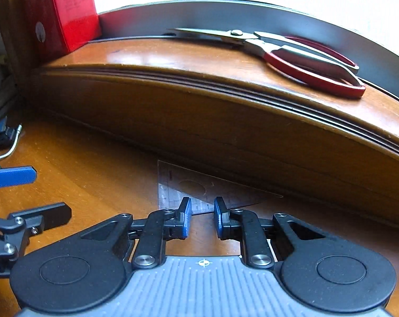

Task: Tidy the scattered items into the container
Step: 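Move both grippers toward the clear plastic triangle on the desk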

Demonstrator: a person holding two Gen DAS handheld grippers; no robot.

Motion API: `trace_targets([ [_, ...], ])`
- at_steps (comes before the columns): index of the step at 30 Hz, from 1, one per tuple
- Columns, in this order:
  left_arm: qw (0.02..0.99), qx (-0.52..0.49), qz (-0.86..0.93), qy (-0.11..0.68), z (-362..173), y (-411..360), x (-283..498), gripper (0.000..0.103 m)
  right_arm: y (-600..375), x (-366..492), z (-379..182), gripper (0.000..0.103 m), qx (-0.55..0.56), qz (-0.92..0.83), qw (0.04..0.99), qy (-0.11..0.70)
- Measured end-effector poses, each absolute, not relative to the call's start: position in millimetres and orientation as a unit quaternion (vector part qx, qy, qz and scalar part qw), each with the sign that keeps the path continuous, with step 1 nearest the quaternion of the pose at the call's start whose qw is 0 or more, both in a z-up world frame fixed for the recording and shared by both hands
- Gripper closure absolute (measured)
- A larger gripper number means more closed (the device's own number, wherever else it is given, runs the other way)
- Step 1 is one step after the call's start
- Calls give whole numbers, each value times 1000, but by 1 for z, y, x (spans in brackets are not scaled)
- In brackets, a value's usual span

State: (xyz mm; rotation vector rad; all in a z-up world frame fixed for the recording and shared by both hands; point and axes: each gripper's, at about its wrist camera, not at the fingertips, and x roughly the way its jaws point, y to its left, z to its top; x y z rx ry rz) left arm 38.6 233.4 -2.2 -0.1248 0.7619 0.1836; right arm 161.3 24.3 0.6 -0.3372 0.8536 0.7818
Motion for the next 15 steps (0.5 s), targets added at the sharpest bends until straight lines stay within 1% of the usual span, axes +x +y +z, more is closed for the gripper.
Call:
trace_targets([
  [9, 922, -62, 90, 371, -4, 234, 39, 22, 28, 155, -2, 80, -190, 368, 828, 378],
  [15, 924, -61, 89, 367, -2, 232, 36, 21, 26, 150, -1, 79, -200, 364, 820, 394],
])
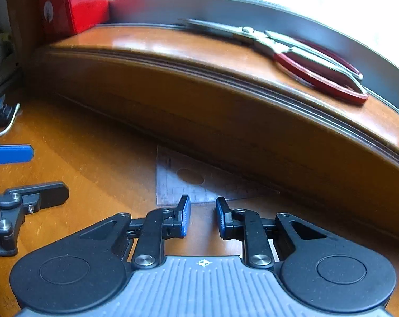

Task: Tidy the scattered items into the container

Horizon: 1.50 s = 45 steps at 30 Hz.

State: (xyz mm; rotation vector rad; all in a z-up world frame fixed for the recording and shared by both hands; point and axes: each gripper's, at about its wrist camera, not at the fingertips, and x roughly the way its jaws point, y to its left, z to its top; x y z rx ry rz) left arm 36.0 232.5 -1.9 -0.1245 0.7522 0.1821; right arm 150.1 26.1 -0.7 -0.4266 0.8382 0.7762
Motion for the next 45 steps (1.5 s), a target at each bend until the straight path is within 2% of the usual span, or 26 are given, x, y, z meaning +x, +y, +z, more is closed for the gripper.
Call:
trace_targets([
  [10, 927, -58, 91, 360, 3, 230, 30, 21, 21, 144, 7, 79, -166, 364, 824, 401],
  [33, 923, -59, 101, 366, -1, 234, 31, 21, 59, 161, 2, 76, -235, 299, 833, 402],
  [38, 925, -57, 92, 364, 0, 228, 30, 21, 39, 165, 7, 77, -183, 293, 824, 449],
  [42, 926, -56, 89, 363, 1, 225, 28, 20, 48, 161, 21, 76, -147, 300, 848, 411],
  [45, 925, -60, 92, 363, 0, 228, 27, 20, 64, 165, 12, 76, -151, 283, 843, 432],
])
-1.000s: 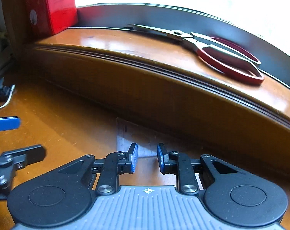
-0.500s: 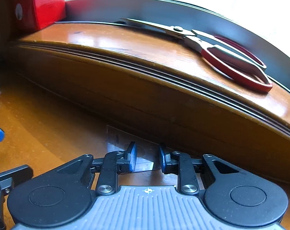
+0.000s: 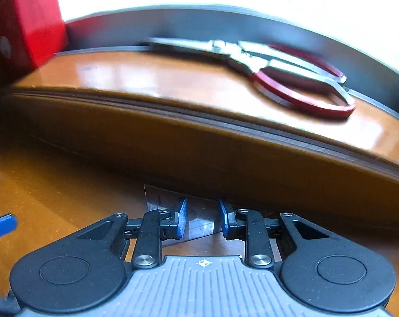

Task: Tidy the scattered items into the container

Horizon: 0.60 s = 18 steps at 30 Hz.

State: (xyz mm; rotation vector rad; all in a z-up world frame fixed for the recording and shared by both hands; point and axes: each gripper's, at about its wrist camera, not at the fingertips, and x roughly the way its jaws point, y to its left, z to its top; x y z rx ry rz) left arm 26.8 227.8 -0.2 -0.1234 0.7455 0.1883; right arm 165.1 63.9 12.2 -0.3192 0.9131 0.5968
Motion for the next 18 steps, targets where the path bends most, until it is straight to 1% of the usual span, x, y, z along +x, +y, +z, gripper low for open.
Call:
trace_targets([
  [2, 925, -63, 95, 364, -1, 230, 27, 20, 69, 166, 4, 75, -147, 269, 843, 443],
  [3, 924, -64, 96, 364, -1, 231, 27, 20, 68, 162, 2, 73, -148, 264, 848, 435],
  [6, 924, -64, 97, 364, -2, 233, 28, 20, 75, 151, 0, 71, -197, 258, 849, 416],
  [10, 926, -61, 91, 361, 0, 231, 27, 20, 66, 141, 2, 71, -238, 238, 843, 420],
  [13, 927, -59, 83, 361, 0, 229, 29, 20, 42, 133, 3, 71, -238, 216, 843, 432],
  [18, 928, -48, 49, 366, -2, 210, 30, 20, -11, 109, 6, 71, -205, 186, 841, 465],
])
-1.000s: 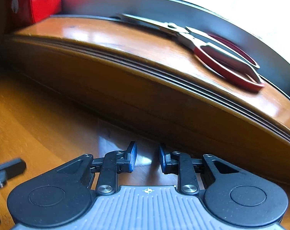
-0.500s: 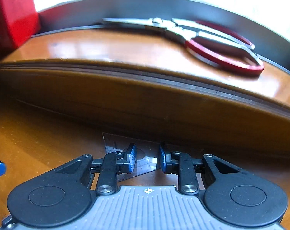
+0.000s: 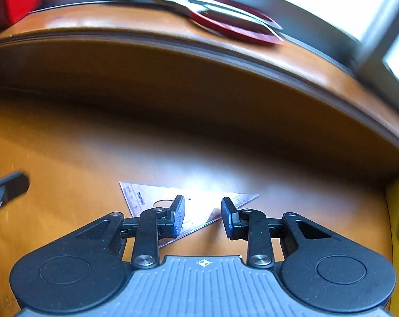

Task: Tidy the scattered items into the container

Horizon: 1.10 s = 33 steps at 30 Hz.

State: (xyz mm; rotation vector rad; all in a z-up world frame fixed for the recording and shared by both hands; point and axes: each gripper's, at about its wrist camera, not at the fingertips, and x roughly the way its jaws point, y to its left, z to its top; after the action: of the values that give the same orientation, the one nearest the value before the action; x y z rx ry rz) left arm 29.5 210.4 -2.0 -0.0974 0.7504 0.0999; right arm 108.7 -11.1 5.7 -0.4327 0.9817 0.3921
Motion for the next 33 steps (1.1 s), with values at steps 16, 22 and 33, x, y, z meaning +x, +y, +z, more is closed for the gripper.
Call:
trace_targets([
  [16, 901, 50, -193, 385, -13, 65, -15, 20, -174, 7, 4, 61, -44, 60, 848, 524],
  [22, 895, 82, -227, 375, -23, 18, -20, 23, -215, -29, 3, 56, -45, 30, 858, 510],
  [33, 873, 120, -272, 387, -38, -56, -54, 44, -288, -70, 2, 51, 4, 35, 879, 475],
])
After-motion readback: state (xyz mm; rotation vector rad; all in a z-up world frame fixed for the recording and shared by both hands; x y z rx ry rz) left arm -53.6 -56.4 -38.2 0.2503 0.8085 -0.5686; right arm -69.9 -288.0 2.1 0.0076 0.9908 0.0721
